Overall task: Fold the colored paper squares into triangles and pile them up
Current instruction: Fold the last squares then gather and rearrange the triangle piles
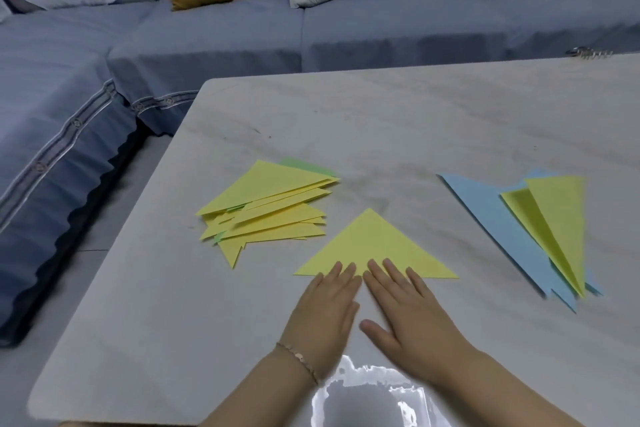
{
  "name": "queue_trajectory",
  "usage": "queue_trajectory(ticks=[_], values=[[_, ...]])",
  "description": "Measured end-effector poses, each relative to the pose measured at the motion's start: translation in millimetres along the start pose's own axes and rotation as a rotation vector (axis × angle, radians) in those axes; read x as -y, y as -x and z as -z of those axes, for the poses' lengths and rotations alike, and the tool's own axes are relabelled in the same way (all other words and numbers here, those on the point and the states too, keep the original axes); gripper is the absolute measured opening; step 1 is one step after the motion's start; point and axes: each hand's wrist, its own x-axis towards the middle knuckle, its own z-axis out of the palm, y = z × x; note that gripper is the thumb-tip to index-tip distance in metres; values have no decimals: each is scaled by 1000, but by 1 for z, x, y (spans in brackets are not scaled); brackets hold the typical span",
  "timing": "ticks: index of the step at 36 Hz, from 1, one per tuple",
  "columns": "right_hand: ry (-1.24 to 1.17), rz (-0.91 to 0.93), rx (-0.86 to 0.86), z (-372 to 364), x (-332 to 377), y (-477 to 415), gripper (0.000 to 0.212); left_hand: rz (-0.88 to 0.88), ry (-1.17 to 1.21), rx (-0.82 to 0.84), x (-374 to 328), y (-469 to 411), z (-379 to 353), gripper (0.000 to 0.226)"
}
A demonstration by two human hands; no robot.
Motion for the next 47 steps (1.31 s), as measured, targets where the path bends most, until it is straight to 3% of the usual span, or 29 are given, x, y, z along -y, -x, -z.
queue_trajectory(ticks=[15,28,33,40,47], values=[[-23,27,57,3,-13,-1,67,64,-85,-212,8,12,-15,39],[20,-229,46,25,-70,41,72,70,-159,-337,14,13,-23,46],[39,-287,46,19,-66,43,76,147,-176,-301,-5,7,-21,48],[50,-293,2,15,-64,41,78,-72,-152,-237,-56,-22,-29,47],[51,-295,-29,12,-64,40,79,-70,-128,-244,-52,-24,-26,43]])
